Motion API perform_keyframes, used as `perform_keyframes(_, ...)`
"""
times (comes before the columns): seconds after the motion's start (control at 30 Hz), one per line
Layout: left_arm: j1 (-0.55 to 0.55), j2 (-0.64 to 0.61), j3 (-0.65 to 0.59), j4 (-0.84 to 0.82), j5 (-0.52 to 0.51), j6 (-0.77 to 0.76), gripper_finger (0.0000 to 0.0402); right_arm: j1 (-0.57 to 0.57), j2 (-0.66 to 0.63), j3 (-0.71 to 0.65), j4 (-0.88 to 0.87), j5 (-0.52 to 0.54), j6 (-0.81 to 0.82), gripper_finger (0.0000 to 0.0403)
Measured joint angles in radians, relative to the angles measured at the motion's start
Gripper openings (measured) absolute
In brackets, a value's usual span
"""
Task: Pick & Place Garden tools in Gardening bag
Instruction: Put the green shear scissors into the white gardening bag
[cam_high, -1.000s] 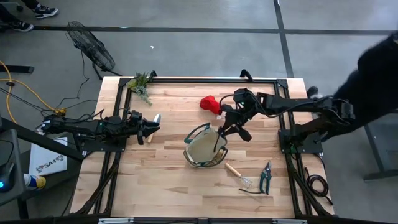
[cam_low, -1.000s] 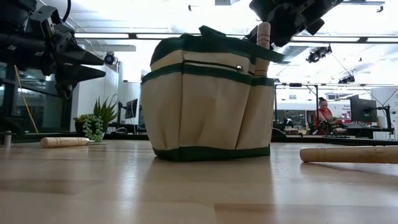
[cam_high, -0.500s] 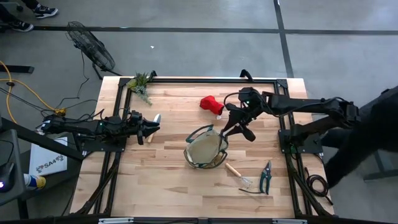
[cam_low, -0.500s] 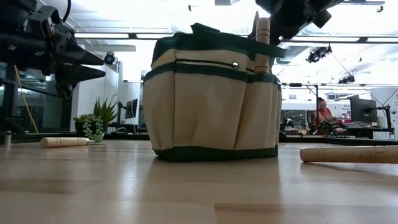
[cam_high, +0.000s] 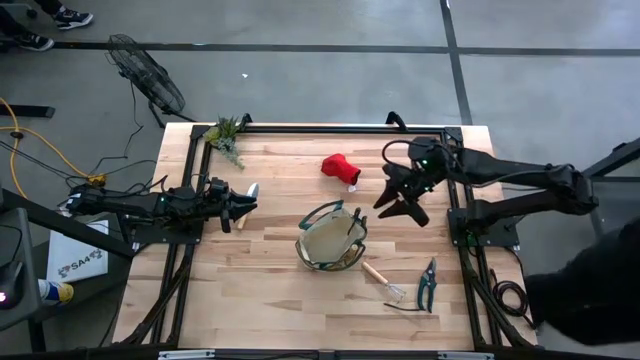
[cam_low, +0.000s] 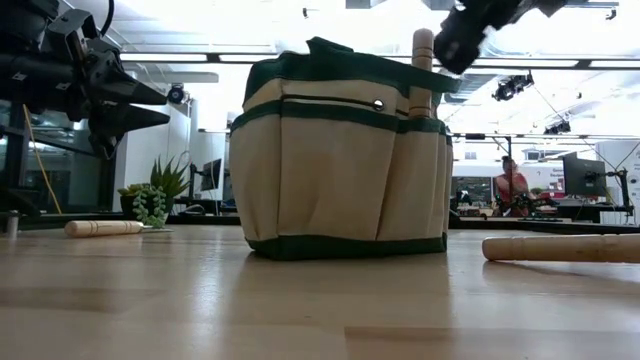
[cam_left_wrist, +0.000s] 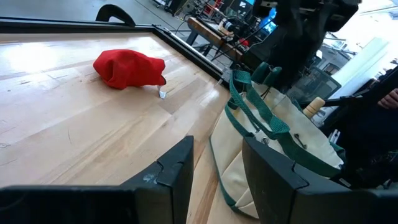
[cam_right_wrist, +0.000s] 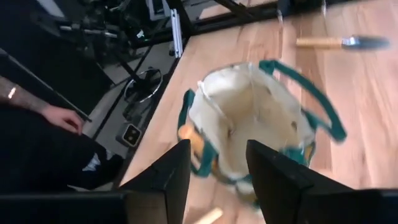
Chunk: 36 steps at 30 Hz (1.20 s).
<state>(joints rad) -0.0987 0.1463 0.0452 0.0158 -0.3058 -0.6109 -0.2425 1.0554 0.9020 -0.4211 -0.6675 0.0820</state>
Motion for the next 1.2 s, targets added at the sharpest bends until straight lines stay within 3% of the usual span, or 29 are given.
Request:
perform_keyframes(0.2, 0.0, 0.0, 0.0, 0.0, 0.0, 0.0, 0.0134, 0.032, -0.059, 0.0, -0.175, 0.103, 0.15, 0.0134)
perform_keyframes(0.53, 0.0, 0.0, 0.0, 0.0, 0.0, 0.0, 0.0134, 0.126, -0.064, 0.0, -0.43, 0.185, 0.519, 0.0119)
perform_keyframes(0.77, 0.0, 0.0, 0.0, 0.0, -0.001, 0.0, 0.0134, 0.207, -0.064, 0.0, -0.458, 0.257, 0.784, 0.0118)
perform_keyframes(1.0, 0.0, 0.0, 0.0, 0.0, -0.001, 0.0, 0.0134, 0.312, -0.063, 0.0, -0.458, 0.497, 1.044, 0.0118)
perform_keyframes(1.2, 0.0, 0.0, 0.0, 0.0, -0.001, 0.0, 0.0134, 0.414, -0.043, 0.0, -0.449, 0.568, 1.311, 0.0118)
